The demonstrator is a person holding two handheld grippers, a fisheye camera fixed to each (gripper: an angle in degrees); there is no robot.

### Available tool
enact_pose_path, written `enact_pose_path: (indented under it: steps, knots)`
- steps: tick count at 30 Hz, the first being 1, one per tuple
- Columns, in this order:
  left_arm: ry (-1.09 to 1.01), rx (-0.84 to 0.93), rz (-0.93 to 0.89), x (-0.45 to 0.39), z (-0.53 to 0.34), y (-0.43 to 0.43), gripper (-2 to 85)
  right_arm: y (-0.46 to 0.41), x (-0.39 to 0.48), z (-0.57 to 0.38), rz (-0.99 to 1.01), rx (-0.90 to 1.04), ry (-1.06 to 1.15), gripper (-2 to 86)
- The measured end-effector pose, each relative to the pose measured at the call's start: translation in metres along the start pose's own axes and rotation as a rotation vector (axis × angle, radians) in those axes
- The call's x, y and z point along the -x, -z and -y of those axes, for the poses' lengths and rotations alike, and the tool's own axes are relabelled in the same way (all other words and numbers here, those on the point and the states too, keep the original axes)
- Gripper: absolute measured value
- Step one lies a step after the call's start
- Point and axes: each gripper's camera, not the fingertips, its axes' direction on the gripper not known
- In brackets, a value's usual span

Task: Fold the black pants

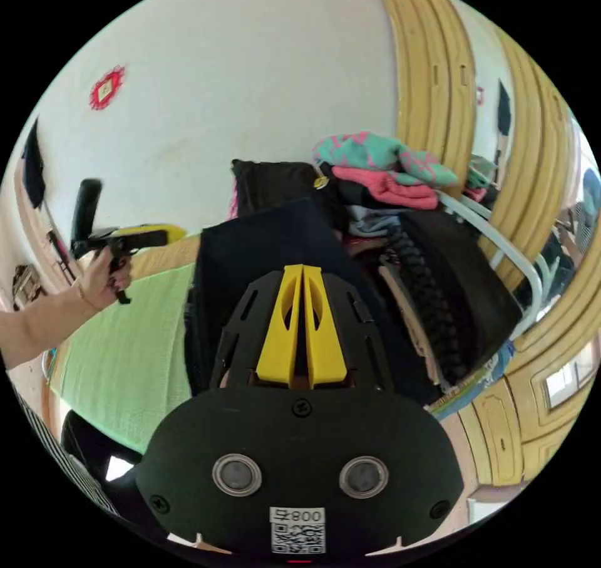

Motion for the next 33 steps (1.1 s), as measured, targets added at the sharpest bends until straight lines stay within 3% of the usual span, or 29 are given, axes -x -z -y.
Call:
enact_pose_path:
  steps: [6, 18, 26, 33]
  knots:
    - [0.186, 0.173, -0.118, 0.027, -0.088, 0.011, 0.1, -0.005, -0.084, 0.011, -0.153, 0.012, -0.171, 10.6]
    - [0.416, 0.324, -0.201, 0.025, -0.192, 0.082, 0.1, -0.053, -0.120, 0.035, -0.445, 0.219, -0.105, 8.6]
    - [0.456, 0.356, -0.226, 0.000, -0.216, 0.146, 0.1, -0.014, -0.152, 0.018, -0.281, 0.140, -0.251, 1.1]
    - [0.446, 0.326, -0.260, -0.037, -0.222, 0.222, 0.2, 0.089, -0.173, 0.014, 0.038, -0.153, -0.401, 0.1]
